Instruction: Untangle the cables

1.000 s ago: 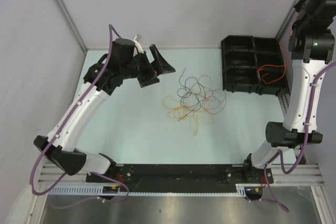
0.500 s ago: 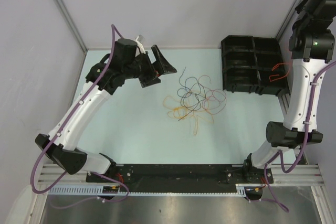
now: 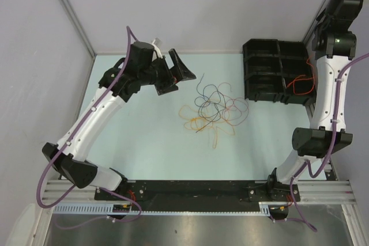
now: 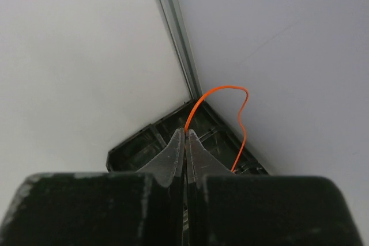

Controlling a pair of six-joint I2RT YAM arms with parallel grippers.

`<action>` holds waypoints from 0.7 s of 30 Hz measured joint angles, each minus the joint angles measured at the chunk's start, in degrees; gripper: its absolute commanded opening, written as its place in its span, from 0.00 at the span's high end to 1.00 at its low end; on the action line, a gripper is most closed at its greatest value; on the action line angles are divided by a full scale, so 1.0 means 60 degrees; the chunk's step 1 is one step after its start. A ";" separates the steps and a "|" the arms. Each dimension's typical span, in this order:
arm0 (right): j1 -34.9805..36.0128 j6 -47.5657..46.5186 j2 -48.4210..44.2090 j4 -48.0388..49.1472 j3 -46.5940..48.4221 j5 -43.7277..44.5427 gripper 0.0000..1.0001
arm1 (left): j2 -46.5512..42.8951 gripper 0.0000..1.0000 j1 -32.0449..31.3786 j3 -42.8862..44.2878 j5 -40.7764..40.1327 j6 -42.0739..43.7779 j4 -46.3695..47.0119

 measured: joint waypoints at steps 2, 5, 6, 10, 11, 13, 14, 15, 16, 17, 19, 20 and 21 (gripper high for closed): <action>0.0000 0.0036 0.0091 0.0011 -0.0175 0.0000 1.00 | 0.0080 0.00 0.0000 0.0000 0.0000 0.0000 0.0011; -0.0033 0.0069 0.0233 0.0058 -0.0346 0.0000 1.00 | 0.0197 0.00 0.0000 0.0000 0.0007 -0.0004 0.0040; -0.0066 0.0080 0.0299 0.0087 -0.0372 -0.0004 1.00 | 0.0237 0.00 0.0000 0.0000 0.0007 -0.0004 0.0062; -0.0233 0.0131 0.0590 0.0295 -0.0390 -0.0087 1.00 | 0.0423 0.00 0.0000 0.0044 0.0018 0.0000 0.0069; -0.0266 0.0146 0.0656 0.0357 -0.0390 -0.0102 1.00 | 0.0492 0.00 0.0000 0.0095 0.0022 0.0000 0.0073; -0.0313 0.0153 0.0820 0.0521 -0.0393 -0.0113 1.00 | 0.0630 0.00 0.0000 0.0204 0.0022 0.0004 0.0073; -0.0328 0.0157 0.0878 0.0583 -0.0408 -0.0113 1.00 | 0.0688 0.00 0.0000 0.0262 0.0026 0.0004 0.0069; -0.0335 0.0175 0.0933 0.0656 -0.0448 -0.0127 1.00 | 0.0761 0.00 0.0000 0.0339 0.0026 0.0004 0.0073; -0.0346 0.0193 0.0969 0.0721 -0.0514 -0.0164 1.00 | 0.0809 0.00 0.0000 0.0390 0.0022 0.0007 0.0073; -0.0364 0.0222 0.0991 0.0761 -0.0601 -0.0189 1.00 | 0.0849 0.00 0.0000 0.0426 0.0022 0.0007 0.0080; -0.0372 0.0302 0.1005 0.0845 -0.0780 -0.0255 1.00 | 0.0903 0.00 0.0000 0.0466 0.0022 0.0007 0.0076; -0.0375 0.0335 0.1005 0.0867 -0.0874 -0.0295 1.00 | 0.0925 0.00 0.0000 0.0481 0.0022 0.0007 0.0076; -0.0390 0.0390 0.1005 0.0925 -0.1009 -0.0368 1.00 | 0.0954 0.00 0.0000 0.0503 0.0026 0.0007 0.0076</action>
